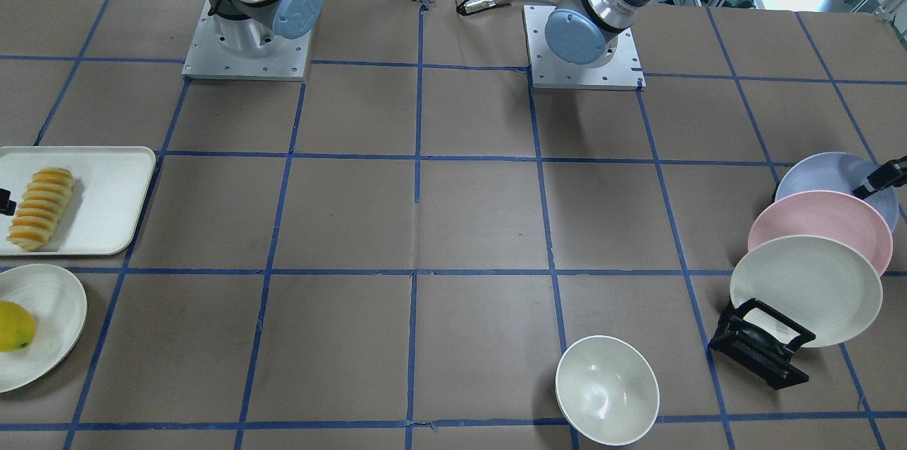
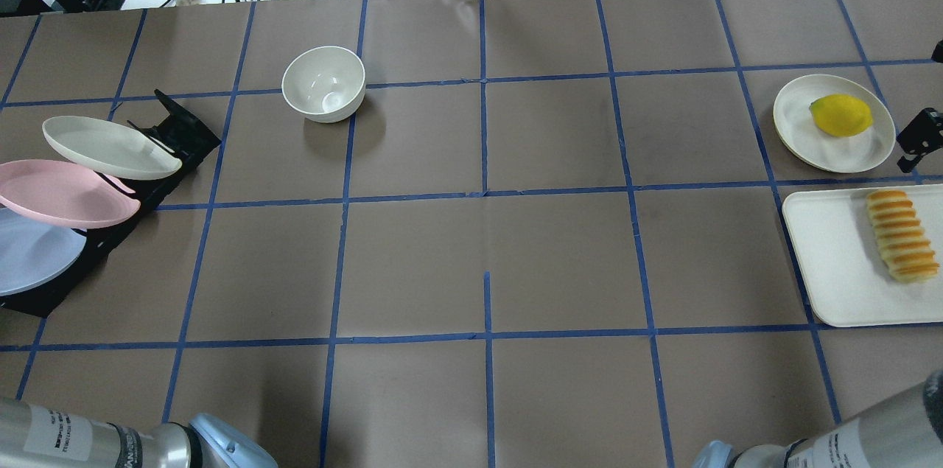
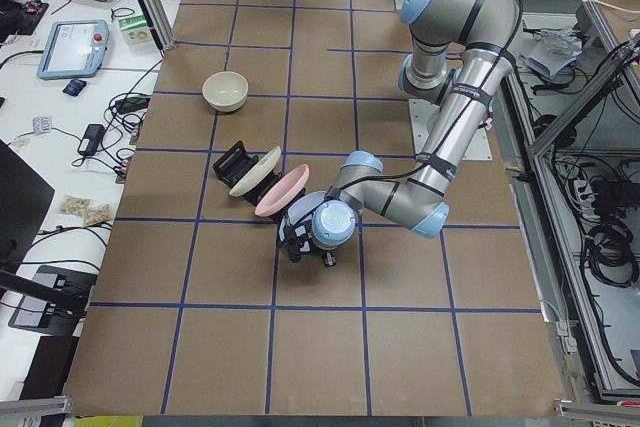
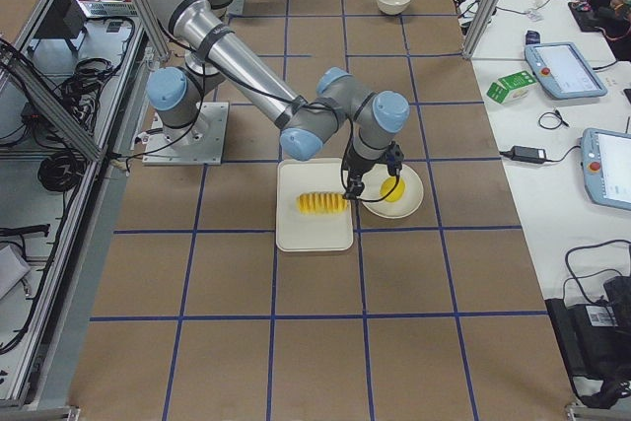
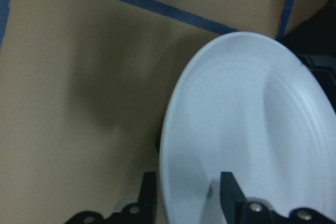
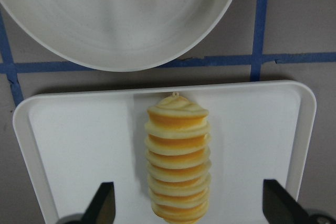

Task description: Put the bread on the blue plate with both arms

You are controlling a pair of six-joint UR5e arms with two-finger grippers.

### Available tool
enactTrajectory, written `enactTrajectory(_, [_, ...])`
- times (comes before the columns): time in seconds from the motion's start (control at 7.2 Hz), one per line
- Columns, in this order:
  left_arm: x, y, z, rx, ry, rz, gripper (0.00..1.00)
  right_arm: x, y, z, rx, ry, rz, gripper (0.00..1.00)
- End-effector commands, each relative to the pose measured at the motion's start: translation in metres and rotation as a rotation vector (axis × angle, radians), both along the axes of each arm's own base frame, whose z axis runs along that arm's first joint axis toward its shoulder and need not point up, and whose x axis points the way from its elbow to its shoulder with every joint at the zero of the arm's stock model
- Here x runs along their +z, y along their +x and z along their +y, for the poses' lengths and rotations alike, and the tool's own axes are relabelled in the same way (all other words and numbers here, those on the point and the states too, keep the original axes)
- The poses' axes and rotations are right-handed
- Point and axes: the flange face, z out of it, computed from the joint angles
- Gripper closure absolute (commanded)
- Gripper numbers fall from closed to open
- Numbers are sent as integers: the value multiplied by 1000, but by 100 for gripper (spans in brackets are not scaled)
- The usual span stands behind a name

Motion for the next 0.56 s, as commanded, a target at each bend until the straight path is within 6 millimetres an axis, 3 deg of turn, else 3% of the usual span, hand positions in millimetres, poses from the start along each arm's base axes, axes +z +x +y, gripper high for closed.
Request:
enactTrajectory(0.0, [12, 6, -3, -3, -9, -25, 100, -15, 1, 11, 11, 38, 3, 0])
enactTrajectory(0.42, [35, -1, -5, -12, -16, -41, 100, -47, 3, 42, 90, 43, -41, 0])
